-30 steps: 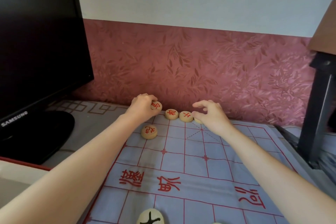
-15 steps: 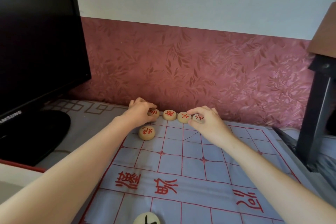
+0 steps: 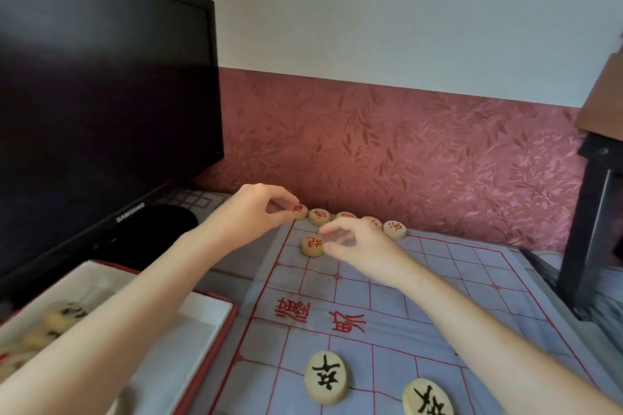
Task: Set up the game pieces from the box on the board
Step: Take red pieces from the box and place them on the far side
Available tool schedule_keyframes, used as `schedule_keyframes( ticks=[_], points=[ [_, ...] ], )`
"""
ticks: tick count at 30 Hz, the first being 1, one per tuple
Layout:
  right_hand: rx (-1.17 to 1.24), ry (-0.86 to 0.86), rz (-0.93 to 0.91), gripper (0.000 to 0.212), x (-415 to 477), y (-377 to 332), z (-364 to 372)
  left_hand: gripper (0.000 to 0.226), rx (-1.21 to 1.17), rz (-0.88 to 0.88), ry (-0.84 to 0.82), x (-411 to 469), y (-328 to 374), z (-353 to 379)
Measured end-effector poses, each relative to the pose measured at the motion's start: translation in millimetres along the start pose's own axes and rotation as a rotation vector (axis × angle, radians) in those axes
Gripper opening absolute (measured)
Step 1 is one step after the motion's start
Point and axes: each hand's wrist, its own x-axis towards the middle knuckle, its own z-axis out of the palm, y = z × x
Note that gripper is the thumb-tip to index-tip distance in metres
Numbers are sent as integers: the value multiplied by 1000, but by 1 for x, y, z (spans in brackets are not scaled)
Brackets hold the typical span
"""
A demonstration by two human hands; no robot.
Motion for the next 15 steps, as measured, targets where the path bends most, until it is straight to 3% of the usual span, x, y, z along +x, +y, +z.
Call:
schedule_keyframes(
  ticks=[9,15],
  points=[
    [-30,-346,-238,44,-46,-110,85,22,89,-190,40,-144,-31,-74],
    [-71,-436,-283,51,-70,-146,138,28,178,-272,58,-214,-55,-87]
  ],
)
